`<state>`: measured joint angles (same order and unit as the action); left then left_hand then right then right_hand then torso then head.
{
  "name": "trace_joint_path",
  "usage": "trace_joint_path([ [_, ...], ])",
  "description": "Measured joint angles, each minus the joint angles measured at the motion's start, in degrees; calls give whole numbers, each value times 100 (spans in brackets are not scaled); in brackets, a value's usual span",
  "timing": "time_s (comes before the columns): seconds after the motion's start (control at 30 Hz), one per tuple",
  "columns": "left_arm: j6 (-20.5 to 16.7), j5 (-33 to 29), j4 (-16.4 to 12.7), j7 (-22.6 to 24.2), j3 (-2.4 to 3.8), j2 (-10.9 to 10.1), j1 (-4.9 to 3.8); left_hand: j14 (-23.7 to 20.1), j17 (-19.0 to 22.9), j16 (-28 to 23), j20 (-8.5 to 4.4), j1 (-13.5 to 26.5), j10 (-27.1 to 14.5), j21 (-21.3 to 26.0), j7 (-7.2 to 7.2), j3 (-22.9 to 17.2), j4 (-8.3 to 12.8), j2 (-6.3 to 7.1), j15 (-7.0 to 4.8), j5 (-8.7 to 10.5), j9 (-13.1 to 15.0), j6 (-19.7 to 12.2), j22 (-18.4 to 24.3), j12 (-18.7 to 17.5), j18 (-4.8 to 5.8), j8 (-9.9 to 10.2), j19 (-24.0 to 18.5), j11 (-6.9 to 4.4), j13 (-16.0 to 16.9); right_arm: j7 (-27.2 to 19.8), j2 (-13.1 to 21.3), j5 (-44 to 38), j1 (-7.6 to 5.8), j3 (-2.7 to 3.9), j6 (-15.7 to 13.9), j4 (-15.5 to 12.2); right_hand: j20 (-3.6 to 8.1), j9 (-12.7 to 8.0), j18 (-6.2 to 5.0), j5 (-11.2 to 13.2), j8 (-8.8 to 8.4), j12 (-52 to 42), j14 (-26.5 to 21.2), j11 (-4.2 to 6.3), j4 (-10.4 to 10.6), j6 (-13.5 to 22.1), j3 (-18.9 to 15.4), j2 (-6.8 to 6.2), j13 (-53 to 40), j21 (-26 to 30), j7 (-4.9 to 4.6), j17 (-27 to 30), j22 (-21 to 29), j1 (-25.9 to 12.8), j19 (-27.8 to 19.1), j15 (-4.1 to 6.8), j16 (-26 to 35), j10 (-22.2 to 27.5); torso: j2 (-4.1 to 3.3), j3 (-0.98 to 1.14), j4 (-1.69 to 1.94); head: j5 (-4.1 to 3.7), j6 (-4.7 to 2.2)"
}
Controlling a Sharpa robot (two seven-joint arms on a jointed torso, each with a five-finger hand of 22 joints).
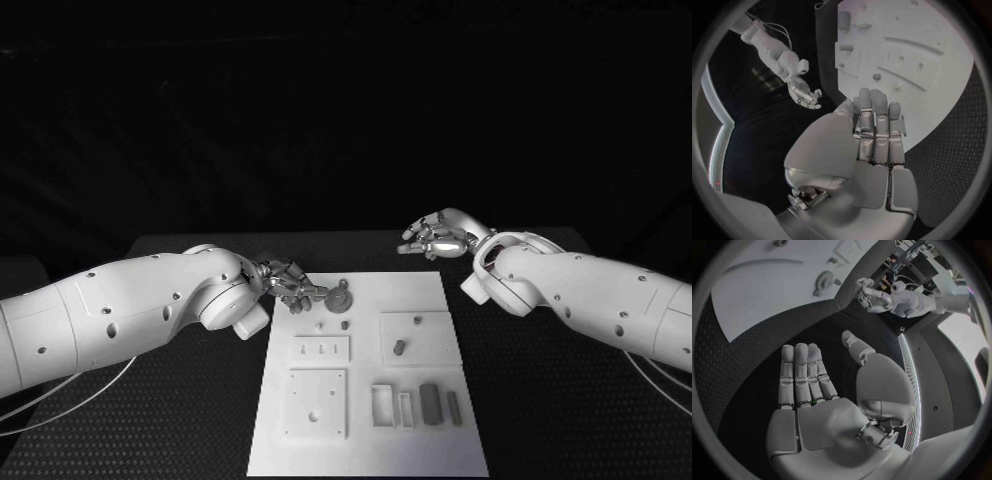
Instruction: Assemble the parts on the task board
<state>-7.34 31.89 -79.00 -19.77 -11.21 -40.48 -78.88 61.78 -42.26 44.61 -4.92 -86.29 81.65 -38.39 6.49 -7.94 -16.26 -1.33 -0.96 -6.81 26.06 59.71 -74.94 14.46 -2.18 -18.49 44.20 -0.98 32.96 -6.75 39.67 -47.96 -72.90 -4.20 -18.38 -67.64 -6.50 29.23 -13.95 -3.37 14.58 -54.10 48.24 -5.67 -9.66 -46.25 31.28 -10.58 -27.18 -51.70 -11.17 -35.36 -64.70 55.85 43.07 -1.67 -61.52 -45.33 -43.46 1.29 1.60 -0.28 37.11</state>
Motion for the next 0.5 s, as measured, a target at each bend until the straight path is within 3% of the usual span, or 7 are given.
trace_joint_path([
  [0.03,11,100,-28,-43,-16,-13,-3,20,-32,97,0,14,0,-81,-1,0,0,-13,-38,-6,0,-1,0,92,0,0,0,-23,75,-42,0,125,-8,17,23,68,-81,-20,-27,-19,30,434,149,-37,-29,-21,2,68,386,354,-25,295,278,-4,59,-76,429,-151,0,0,0,-1,4],
  [0.1,26,311,-123,-147,-106,-58,-10,45,-89,314,3,14,10,-267,-3,1,-1,-13,-114,-74,0,-3,0,338,-2,0,9,-72,275,-122,-5,352,-16,95,76,234,-202,-67,-69,-24,39,984,244,-79,-95,-32,-21,117,856,839,-37,633,614,35,48,-164,1002,-292,-1,2,1,-3,22],
  [0.17,35,490,-177,-258,-150,-82,2,71,-171,613,-7,14,-24,-514,-11,2,-2,-13,-218,-242,0,-11,1,731,-2,0,94,-131,602,-182,-18,508,-34,189,116,387,-274,-119,-70,-24,39,1260,295,-150,-130,-38,-55,137,1139,1094,-51,767,772,55,19,-234,1323,-363,-1,3,3,-1,37],
  [0.3,14,798,-316,-438,-253,-118,-1,79,-194,982,-8,15,-74,-837,-21,7,-6,-13,-305,-444,0,-21,1,1273,-2,0,96,-181,1017,-278,-53,680,-74,287,182,590,-345,-180,-71,-71,49,1463,259,-160,-108,-35,-132,147,1368,1298,-62,823,864,65,-52,-289,1579,-374,-3,3,13,9,74],
  [0.37,-17,943,-367,-509,-264,-124,3,100,-170,1077,-8,27,-76,-932,-23,4,-3,-1,-326,-562,0,-23,1,1413,-2,0,96,-179,1102,-309,-72,745,-99,297,217,656,-384,-203,-72,-152,68,1524,227,-161,-85,-34,-155,147,1440,1364,-63,837,889,65,-91,-322,1668,-373,-6,2,14,12,91],
  [0.5,-124,1208,-464,-626,-263,-135,1,140,-123,1213,-8,104,-78,-1055,-6,1,0,77,-365,-869,1,-6,1,1580,-2,-57,96,-178,1186,-355,-92,862,-150,301,308,715,-455,-237,-77,-379,100,1931,156,-259,-121,-43,-191,185,1722,1662,-39,993,1045,27,-249,-436,2138,-406,-9,-3,13,17,131],
])
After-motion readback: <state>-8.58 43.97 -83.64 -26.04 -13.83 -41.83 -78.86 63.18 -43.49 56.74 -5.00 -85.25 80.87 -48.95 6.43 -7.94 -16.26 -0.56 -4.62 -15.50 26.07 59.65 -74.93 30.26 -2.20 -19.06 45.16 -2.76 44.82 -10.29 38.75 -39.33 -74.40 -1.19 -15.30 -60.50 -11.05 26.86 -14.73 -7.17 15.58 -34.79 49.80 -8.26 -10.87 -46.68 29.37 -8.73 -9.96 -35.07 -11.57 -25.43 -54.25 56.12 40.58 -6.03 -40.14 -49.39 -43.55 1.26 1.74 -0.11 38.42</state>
